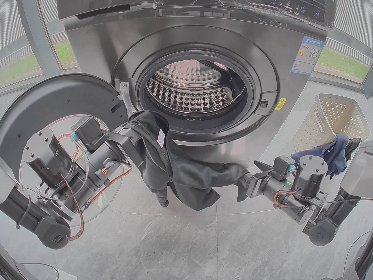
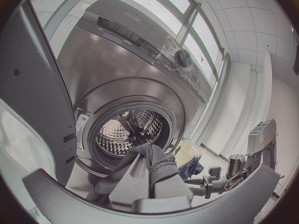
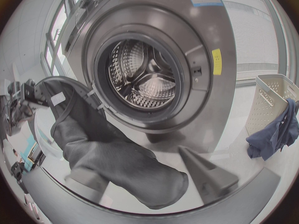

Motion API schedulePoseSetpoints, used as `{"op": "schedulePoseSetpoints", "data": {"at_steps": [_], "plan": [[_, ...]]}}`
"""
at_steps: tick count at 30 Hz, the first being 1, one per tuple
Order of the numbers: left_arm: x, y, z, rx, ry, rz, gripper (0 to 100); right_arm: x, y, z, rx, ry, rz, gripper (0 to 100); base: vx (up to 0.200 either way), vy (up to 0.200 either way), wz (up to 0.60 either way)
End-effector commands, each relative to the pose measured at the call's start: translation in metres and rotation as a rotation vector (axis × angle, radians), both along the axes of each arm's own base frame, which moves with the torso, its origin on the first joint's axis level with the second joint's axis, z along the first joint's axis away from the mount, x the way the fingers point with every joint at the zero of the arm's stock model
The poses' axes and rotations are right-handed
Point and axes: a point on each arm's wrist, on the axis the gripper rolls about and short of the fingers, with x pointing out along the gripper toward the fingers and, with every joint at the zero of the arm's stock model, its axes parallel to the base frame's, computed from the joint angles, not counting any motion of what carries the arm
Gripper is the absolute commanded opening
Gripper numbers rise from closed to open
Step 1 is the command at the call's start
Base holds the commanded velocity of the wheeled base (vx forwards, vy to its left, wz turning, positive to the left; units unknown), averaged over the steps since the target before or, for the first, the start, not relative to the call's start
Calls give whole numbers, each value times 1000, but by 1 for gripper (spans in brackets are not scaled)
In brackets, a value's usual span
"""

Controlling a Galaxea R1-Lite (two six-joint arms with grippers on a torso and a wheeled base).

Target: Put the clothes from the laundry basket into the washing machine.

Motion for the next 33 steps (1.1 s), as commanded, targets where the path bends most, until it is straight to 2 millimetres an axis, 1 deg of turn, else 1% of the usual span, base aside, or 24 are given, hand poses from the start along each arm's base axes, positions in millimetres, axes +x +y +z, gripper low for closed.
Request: {"op": "schedulePoseSetpoints", "data": {"at_steps": [1,6,9,13,14,15,16,24,28,29,33], "plan": [[-1,0,3,-7,-7,-3,0,-10,1,-28,-79,94,38,100,0,0,0],[-1,0,4,-11,-13,-2,0,-15,8,-34,-94,112,87,100,0,0,0],[-1,0,4,-10,-11,-5,0,-17,13,-42,-113,133,106,100,0,0,0],[0,0,5,-13,-16,-2,0,-31,18,-64,-170,210,149,100,0,0,0],[0,0,5,-13,-16,-2,0,-31,18,-64,-170,210,149,100,0,0,0],[0,0,6,-15,-19,-2,0,-36,22,-70,-186,231,172,100,0,0,0],[0,0,6,-15,-19,0,0,-38,24,-72,-191,238,181,100,0,0,0],[-1,-1,6,-14,-20,-4,0,-45,38,-82,-200,260,258,100,0,0,0],[-1,-1,6,-14,-20,-4,0,-48,39,-90,-217,274,272,100,0,0,0],[-1,-1,6,-13,-21,-4,0,-50,39,-95,-228,289,275,100,0,0,0],[-1,-1,6,-12,-21,-4,0,-48,41,-95,-218,279,274,100,0,0,0]]}}
